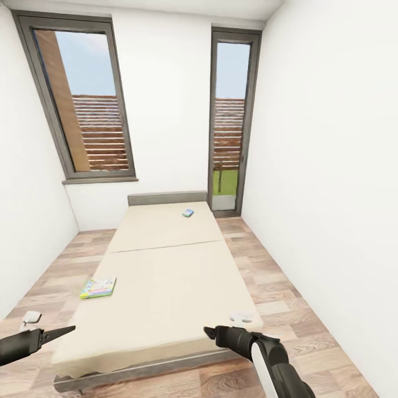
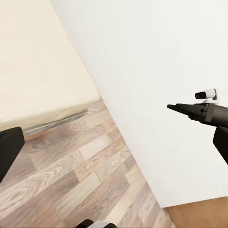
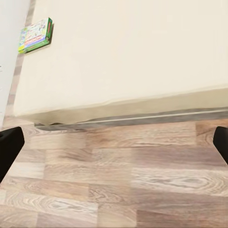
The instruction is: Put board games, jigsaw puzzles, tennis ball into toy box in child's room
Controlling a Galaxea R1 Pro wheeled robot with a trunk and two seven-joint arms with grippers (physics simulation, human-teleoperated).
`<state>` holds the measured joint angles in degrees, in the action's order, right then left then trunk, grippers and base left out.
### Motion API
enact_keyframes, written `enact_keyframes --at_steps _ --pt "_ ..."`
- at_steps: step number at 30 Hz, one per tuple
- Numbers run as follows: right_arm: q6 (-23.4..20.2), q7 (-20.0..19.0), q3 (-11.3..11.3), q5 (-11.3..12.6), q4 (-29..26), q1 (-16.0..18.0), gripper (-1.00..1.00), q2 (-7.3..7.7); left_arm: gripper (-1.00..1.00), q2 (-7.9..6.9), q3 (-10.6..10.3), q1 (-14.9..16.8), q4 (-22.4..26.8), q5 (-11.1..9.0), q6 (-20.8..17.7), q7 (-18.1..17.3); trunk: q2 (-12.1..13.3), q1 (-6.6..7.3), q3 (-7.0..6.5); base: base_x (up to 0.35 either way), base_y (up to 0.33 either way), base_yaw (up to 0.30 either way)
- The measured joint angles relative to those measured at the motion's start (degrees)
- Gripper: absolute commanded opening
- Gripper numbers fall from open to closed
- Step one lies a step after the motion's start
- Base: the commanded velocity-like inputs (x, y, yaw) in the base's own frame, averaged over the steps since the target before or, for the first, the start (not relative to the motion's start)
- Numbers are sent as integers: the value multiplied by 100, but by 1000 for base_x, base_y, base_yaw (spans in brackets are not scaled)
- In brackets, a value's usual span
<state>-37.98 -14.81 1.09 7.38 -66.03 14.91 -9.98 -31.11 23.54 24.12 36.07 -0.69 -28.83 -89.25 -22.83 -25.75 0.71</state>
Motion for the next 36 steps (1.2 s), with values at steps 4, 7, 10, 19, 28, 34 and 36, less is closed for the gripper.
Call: enact_keyframes --at_steps 4,7,10,19,28,34,36 --pt "0 0 0 0 0 0 100 0 100 0 0 0 0 0 4 -1 0 0 0 2 292 -5" --pt "0 0 0 0 0 0 100 0 100 0 0 -2 0 0 6 -2 0 0 0 1 292 -2" --pt "0 0 0 0 0 0 100 0 100 0 0 -3 0 2 7 -2 0 0 0 0 292 5" --pt "0 0 0 0 1 1 100 0 100 -1 0 -5 1 2 8 -2 0 0 0 3 291 89" --pt "-1 0 0 -3 1 1 100 -1 100 -1 -1 -8 -1 1 15 -1 -1 1 0 95 193 167" --pt "-1 0 -1 -3 2 0 100 -1 100 -1 -2 -3 -2 0 23 0 -1 0 0 48 51 65" --pt "-1 0 -1 -3 1 0 100 -1 100 0 -2 -2 -2 1 24 0 0 0 0 21 47 29"
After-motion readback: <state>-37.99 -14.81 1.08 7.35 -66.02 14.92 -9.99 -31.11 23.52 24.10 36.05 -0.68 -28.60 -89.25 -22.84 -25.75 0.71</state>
